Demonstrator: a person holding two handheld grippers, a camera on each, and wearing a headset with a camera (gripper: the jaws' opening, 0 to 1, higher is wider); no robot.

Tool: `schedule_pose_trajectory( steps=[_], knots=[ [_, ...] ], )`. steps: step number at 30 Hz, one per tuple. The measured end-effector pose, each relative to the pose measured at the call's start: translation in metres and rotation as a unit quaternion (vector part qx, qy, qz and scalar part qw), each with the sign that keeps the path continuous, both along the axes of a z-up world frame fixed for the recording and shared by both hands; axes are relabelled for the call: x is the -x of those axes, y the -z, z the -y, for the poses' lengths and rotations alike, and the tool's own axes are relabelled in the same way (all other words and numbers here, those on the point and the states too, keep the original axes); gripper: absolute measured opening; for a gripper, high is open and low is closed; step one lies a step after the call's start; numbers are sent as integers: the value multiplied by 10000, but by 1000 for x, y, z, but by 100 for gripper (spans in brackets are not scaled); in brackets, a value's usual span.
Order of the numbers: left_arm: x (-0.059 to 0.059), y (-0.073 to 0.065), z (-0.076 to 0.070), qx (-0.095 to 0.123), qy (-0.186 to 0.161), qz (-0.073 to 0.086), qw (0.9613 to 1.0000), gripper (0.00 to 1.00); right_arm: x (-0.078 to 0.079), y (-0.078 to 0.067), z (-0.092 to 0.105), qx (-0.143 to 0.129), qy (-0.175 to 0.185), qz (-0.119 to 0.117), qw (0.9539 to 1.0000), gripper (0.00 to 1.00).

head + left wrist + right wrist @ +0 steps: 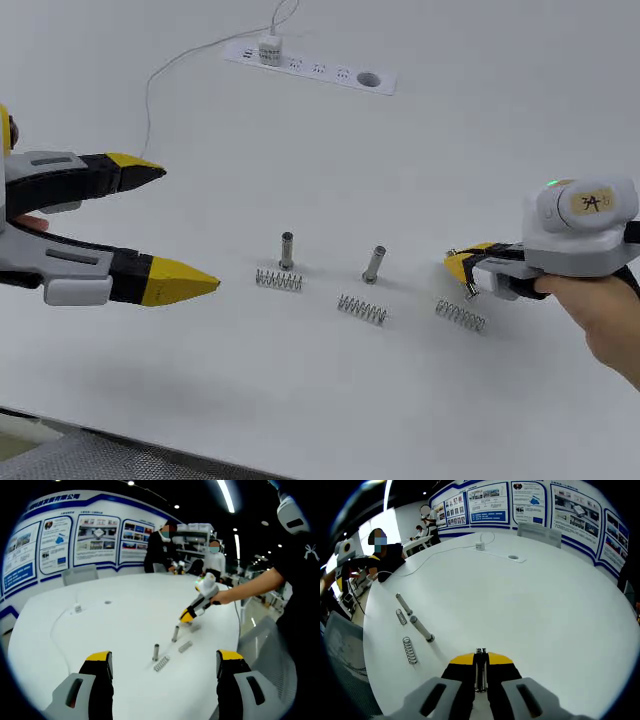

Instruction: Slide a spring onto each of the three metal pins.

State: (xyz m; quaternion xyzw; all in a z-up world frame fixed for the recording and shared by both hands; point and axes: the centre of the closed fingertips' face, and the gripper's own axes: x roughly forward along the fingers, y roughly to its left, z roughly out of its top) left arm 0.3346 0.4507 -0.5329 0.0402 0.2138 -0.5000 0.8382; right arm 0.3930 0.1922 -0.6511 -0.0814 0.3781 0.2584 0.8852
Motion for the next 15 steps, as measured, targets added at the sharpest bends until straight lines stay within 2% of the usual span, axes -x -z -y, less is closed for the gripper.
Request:
schedule_pose_trajectory(
  steps=[11,15],
  knots=[
    [2,-1,-1,-1,1,22,10000,87,3,-6,5,-66,37,158,9998,8],
    [3,-5,1,11,-7,65,10000,87,4,-11,7,-136,103,248,9995,8]
  ],
)
